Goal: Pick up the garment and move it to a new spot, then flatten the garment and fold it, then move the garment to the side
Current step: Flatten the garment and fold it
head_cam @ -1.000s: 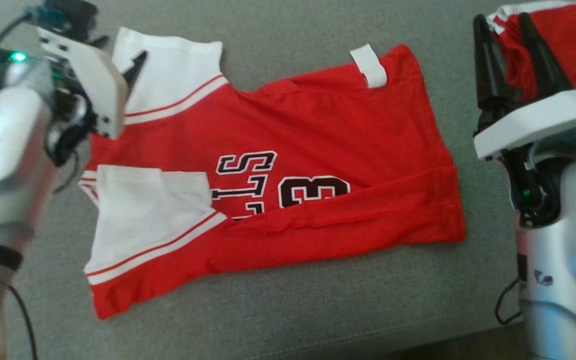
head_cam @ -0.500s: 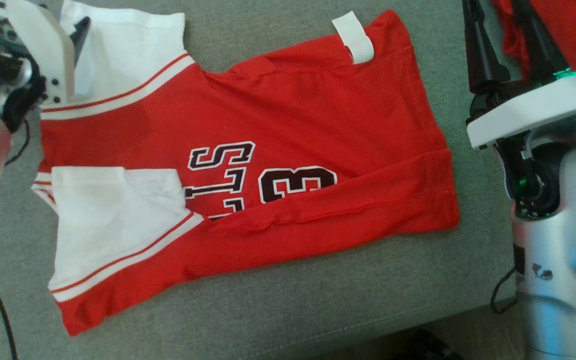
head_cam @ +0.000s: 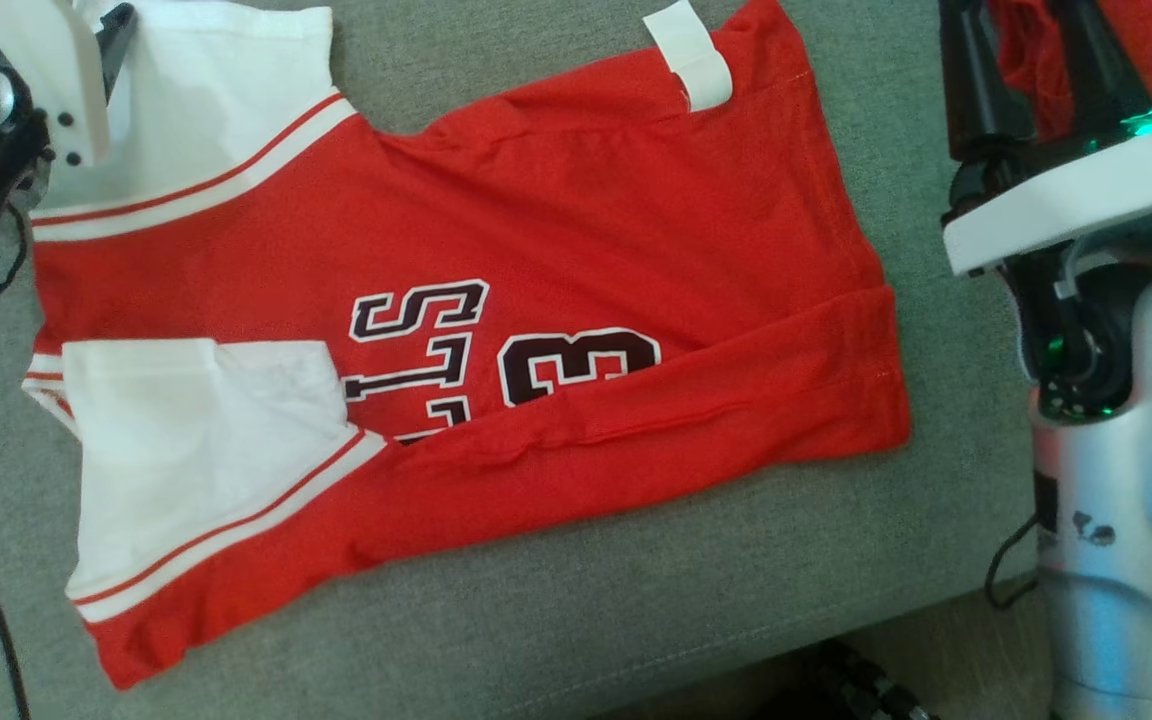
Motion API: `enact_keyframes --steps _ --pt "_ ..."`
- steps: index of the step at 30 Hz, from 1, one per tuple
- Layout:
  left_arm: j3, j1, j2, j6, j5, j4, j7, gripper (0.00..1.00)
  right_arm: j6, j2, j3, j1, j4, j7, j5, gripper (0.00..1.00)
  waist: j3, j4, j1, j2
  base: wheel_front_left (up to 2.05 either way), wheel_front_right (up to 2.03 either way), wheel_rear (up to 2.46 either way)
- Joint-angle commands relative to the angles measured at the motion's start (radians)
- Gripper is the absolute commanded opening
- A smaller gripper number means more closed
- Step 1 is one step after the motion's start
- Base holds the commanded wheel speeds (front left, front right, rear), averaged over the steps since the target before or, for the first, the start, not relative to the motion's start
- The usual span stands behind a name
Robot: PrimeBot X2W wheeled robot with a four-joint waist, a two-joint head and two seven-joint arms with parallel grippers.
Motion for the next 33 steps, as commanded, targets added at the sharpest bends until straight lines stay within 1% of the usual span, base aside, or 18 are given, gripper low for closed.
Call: enact_keyframes --steps 1,2,6,10,14,15,20,27,33 --pt "0.005 -0.034 0.032 0.001 -0.016 -0.013 0.023 0.24 0.008 -0.002 0.003 -0.028 -0.043 -0.002 -0.001 1.00 0.000 0.001 -0.0001 0.0000 0.00 0.00 0.00" --pt "-0.001 -0.036 0.032 0.001 -0.024 -0.014 0.028 0.00 0.008 -0.002 -0.001 -0.030 -0.043 -0.001 -0.002 1.00 -0.001 0.003 -0.0001 0.0000 0.00 0.00 0.00" --pt "-0.011 -0.044 0.023 0.001 -0.047 -0.015 -0.004 0.00 0.008 -0.002 -0.022 -0.032 -0.033 0.004 -0.010 1.00 -0.010 0.018 -0.0001 0.0000 0.00 0.00 0.00" --pt "-0.019 -0.048 0.001 0.001 -0.054 -0.007 -0.071 0.00 0.008 -0.002 -0.039 -0.027 -0.017 0.008 -0.029 1.00 -0.030 0.049 -0.0001 0.0000 0.00 0.00 0.00" --pt "-0.024 -0.056 -0.024 0.001 -0.048 -0.007 -0.179 0.00 0.008 -0.002 -0.061 -0.022 0.007 0.018 -0.060 1.00 -0.058 0.094 -0.0001 0.0000 0.00 0.00 0.00" --pt "-0.024 -0.056 -0.024 0.001 -0.048 -0.007 -0.179 0.00 0.008 -0.002 -0.061 -0.022 0.007 0.018 -0.060 1.00 -0.058 0.094 -0.0001 0.0000 0.00 0.00 0.00" --pt "-0.039 -0.050 -0.060 0.001 -0.038 -0.023 -0.301 0.00 0.008 -0.015 -0.089 -0.015 0.048 0.038 -0.086 1.00 -0.093 0.154 -0.0001 0.0000 0.00 0.00 0.00" --pt "-0.073 -0.009 -0.087 0.001 -0.037 -0.082 -0.415 0.00 0.008 -0.054 -0.110 0.003 0.159 0.084 -0.103 1.00 -0.134 0.222 -0.0001 0.0000 0.00 0.00 0.00" --pt "-0.107 0.032 -0.094 0.001 -0.034 -0.143 -0.456 0.00 0.008 -0.095 -0.103 0.001 0.290 0.152 -0.117 1.00 -0.150 0.257 -0.0001 0.0000 0.00 0.00 0.00"
